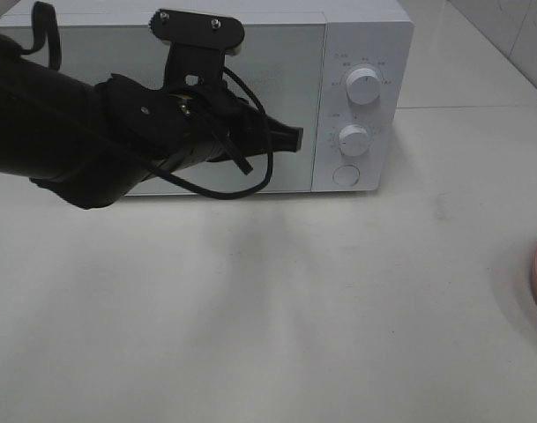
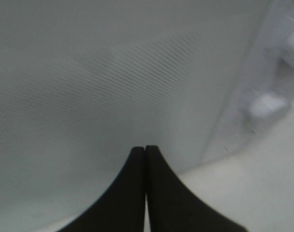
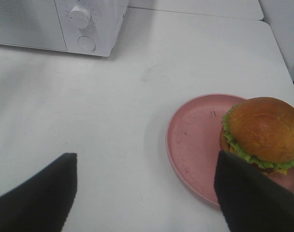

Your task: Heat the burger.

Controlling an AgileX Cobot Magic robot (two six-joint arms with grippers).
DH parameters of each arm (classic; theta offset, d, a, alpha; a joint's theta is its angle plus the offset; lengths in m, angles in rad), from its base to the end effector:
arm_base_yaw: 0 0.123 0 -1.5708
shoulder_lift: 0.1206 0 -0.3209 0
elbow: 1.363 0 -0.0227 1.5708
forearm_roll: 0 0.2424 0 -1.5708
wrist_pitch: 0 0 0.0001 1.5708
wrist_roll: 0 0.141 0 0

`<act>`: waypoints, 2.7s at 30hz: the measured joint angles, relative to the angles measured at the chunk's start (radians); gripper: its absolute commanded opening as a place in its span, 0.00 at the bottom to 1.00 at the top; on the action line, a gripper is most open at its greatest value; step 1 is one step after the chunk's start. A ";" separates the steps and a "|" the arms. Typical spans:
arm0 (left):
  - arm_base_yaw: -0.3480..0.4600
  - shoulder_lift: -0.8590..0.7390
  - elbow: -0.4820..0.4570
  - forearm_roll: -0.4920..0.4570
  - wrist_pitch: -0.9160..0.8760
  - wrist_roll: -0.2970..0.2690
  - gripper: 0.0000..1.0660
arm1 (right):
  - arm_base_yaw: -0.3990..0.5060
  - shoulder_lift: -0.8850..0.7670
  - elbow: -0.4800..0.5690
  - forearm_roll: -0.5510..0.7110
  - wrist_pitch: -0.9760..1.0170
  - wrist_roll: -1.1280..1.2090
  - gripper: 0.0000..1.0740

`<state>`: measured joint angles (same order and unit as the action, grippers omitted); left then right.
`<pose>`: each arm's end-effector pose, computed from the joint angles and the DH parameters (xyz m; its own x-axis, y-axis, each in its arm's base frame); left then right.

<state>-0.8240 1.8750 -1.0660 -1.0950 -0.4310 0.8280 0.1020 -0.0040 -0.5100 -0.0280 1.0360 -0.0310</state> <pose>0.3394 -0.2897 0.2078 -0.4294 0.1564 -0.8895 0.3748 0.9270 -0.0179 -0.0035 -0.0038 0.2567 -0.4148 -0.0879 -0.9056 -0.0989 0.9938 -0.0512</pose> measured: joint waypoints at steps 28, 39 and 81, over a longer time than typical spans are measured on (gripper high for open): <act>0.228 -0.212 0.021 0.731 1.176 -0.660 0.95 | 0.000 0.000 0.000 0.000 0.000 0.000 0.70; 0.534 -0.458 0.021 0.891 1.401 -0.737 0.95 | 0.000 0.000 0.000 0.000 0.000 0.000 0.70; 0.834 -1.473 0.543 1.010 1.373 -0.729 0.95 | 0.000 0.000 0.000 0.000 0.000 0.000 0.70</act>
<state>0.0100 0.4020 -0.5230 -0.0850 0.9420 0.0990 0.1020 -0.0040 -0.5100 -0.0280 1.0360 -0.0310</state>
